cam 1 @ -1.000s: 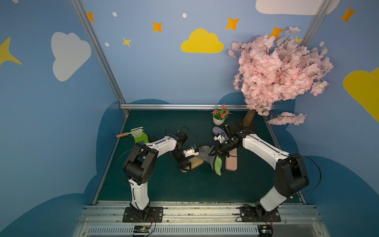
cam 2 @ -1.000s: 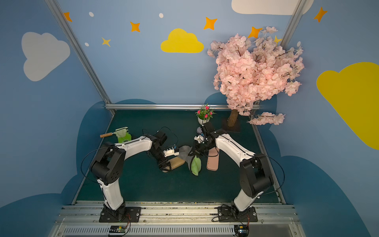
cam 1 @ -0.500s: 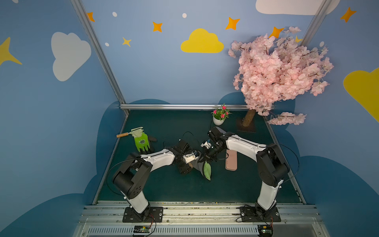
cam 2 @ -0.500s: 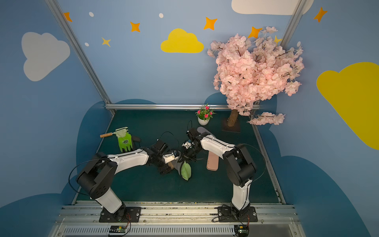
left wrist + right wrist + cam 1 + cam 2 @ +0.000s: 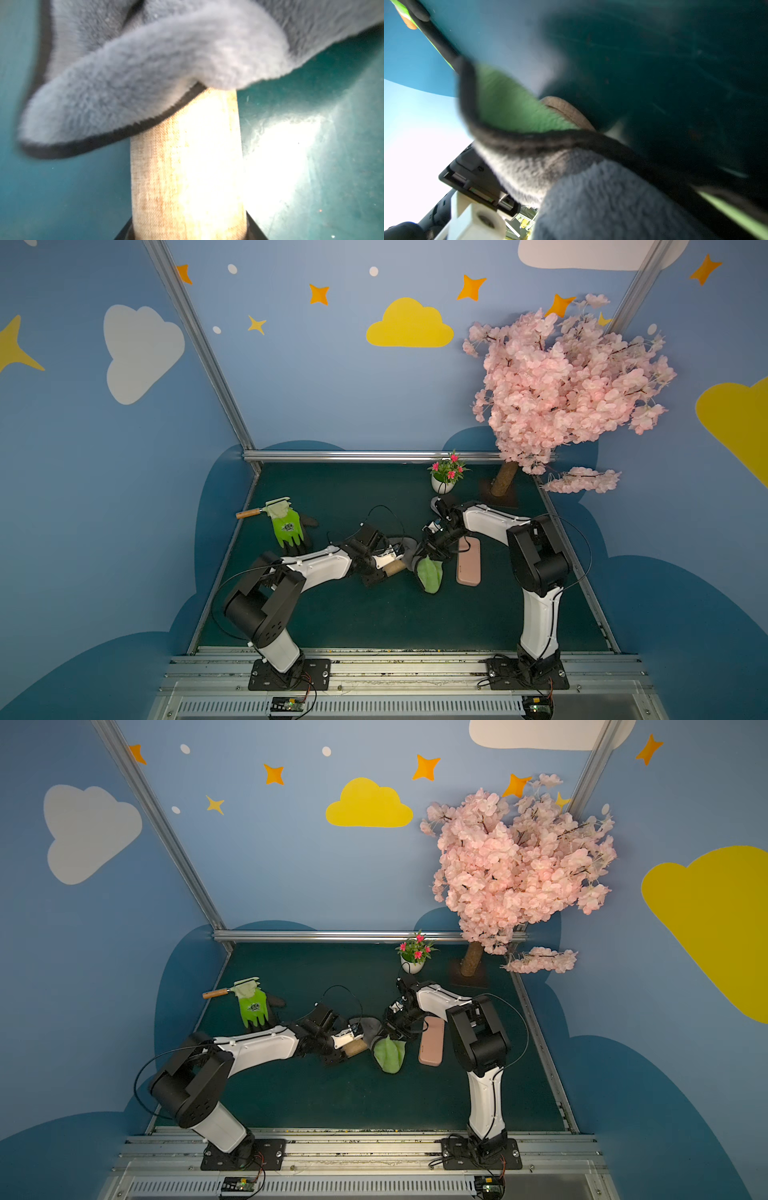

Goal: Wipe the eyeglass case
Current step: Wipe the dirt from the eyeglass case.

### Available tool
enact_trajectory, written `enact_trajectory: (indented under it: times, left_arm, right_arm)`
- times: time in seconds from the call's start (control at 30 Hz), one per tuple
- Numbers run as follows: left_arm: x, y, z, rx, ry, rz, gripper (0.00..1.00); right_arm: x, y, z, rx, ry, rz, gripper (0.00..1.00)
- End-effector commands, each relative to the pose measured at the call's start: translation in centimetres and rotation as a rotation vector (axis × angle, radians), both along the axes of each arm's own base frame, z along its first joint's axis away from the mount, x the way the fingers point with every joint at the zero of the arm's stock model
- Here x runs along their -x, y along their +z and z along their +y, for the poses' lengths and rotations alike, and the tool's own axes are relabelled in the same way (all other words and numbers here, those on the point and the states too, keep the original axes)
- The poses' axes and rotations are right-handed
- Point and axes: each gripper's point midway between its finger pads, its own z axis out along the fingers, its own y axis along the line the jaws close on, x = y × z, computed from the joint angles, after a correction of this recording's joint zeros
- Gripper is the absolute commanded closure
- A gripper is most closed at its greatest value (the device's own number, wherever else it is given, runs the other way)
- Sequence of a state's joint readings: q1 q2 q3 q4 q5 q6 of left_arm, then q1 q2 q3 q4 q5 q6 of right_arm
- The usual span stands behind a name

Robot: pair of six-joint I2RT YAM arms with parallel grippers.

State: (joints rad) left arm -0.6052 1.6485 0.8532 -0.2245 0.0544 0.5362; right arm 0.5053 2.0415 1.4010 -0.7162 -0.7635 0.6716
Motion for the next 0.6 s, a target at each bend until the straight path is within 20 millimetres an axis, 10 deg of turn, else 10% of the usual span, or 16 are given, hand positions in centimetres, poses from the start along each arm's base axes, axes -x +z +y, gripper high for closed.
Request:
enact_trajectory:
  times: [0.0, 0.23, 0.57]
  left_arm:
    - [-0.3, 0.6, -0.6, 0.016, -0.024, -0.018, 0.67]
    - [-0.1, 1.3, -0.8, 0.035, -0.028, -0.043, 0.83]
    - [2.1, 3.7, -1.8, 0.136, 0.013, 0.097, 0.97]
  right_arm:
    - [1.8, 4.3, 4.1, -0.096, 0.094, -0.052, 1.00]
    - [0.0, 2.2, 8.2, -0.239, 0.012, 0.063, 1.00]
    - [-2.0, -4.0, -6.6, 0.377, 0.029, -0.061, 1.00]
